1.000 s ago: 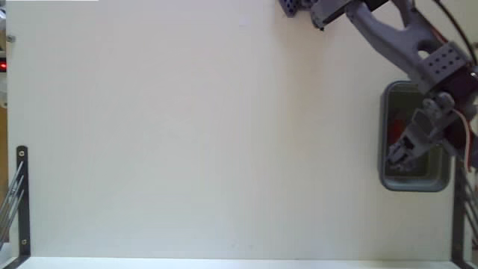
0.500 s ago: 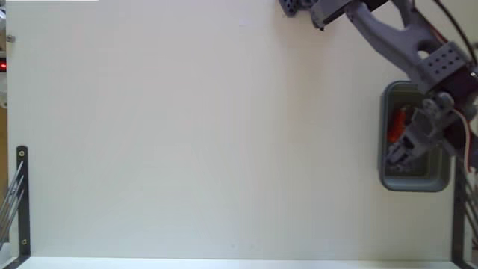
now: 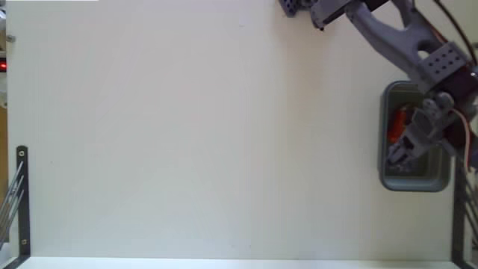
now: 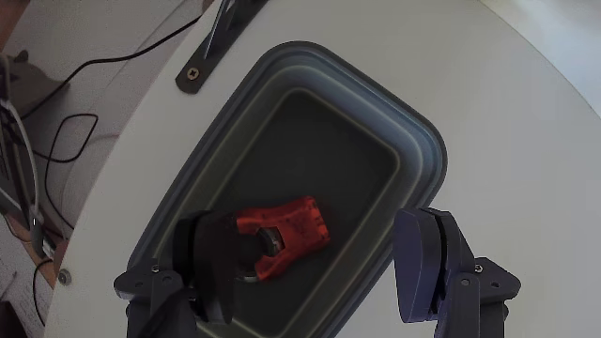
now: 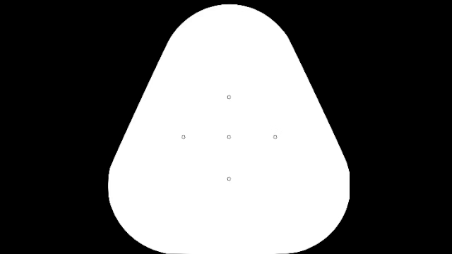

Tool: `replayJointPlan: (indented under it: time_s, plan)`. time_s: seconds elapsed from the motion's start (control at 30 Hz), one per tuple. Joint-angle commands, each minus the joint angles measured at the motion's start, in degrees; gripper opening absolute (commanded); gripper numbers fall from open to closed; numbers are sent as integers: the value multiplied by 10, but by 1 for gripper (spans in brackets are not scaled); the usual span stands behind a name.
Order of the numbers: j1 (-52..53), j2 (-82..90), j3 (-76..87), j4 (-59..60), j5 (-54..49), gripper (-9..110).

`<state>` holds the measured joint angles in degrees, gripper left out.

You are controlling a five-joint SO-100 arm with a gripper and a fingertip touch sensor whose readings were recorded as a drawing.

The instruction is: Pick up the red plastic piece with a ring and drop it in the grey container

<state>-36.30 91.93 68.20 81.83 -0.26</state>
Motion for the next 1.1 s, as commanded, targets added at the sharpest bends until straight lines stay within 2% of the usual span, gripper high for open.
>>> replayJointPlan:
  time_s: [0.0, 1.07]
  plan:
    - [-11, 12, -23, -1, 3, 110]
    - [17, 49, 14, -1, 3, 110]
